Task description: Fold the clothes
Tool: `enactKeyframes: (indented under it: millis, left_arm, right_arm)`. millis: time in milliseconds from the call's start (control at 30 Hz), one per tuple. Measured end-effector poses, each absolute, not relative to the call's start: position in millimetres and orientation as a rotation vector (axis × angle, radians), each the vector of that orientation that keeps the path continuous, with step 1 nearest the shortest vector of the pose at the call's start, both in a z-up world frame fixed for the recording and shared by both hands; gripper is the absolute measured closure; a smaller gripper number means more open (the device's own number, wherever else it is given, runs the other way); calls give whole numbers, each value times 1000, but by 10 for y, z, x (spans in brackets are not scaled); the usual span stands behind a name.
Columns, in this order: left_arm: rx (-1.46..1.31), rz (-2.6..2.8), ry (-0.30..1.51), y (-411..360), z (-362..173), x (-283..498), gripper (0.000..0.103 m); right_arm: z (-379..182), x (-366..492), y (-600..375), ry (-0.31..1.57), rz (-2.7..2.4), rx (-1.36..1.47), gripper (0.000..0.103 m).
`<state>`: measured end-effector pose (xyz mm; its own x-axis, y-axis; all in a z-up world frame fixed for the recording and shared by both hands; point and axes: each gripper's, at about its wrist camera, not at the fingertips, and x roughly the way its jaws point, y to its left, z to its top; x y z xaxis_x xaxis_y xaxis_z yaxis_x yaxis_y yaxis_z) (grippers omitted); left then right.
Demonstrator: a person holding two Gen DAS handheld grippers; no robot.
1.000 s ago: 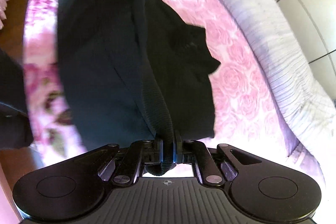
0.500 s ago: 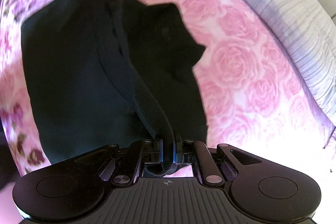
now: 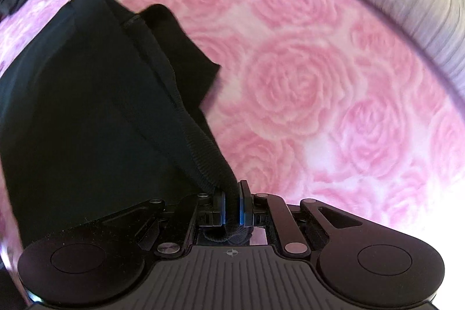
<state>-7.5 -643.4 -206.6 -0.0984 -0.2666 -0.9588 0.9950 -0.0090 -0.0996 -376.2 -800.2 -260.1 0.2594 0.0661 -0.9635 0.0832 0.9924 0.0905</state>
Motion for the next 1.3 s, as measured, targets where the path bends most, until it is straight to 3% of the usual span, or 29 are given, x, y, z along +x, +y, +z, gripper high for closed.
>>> enactKeyframes:
  millis: [100,133,167,233,500,567,833,1033,1167,1300]
  left_arm:
    - [924,-1357,1087,-6413,-2187,-51,98]
    - [898,-1328,1081,-6397,-2193,-31,95]
    - [861,-1285,1073,-6368,-2174,12,93]
    - [781,-1191,1055,-6277,-2090,138,93]
    - [668,-1071,1056,-5492,-1648,290,89]
    - [670,-1074,1057,-5251,-1590,133,80]
    - [832,-1233,968,-4464,-1526,-885,65]
    - [1137,-1559,602,-3989,-1610,-1793,56]
    - [1276,-1812,267,-3560,-1787,-2222,41]
    - [1332,-1835,30,-3276,-2114,-2289,41]
  right_arm:
    - [-2696,-3829,-8103,1256,-73,225,97]
    - [-2704,-3861,-8125,1233,-101,247,91]
    - [-2699,-3910,-8143,1210,-155,258,71]
    - [-2659,-4030,-8221,1175,-338,283,51]
    - [-2326,-4739,-8101,1076,-565,421,50]
    - [-2272,-4860,-7875,1062,-528,417,50]
    - [-2242,-5176,-6555,1058,-389,341,50]
    - [-2269,-5311,-5695,1067,-409,270,49]
    - [-2299,-5346,-5179,1075,-480,153,46]
    - [-2496,-5292,-4677,1146,-519,8,40]
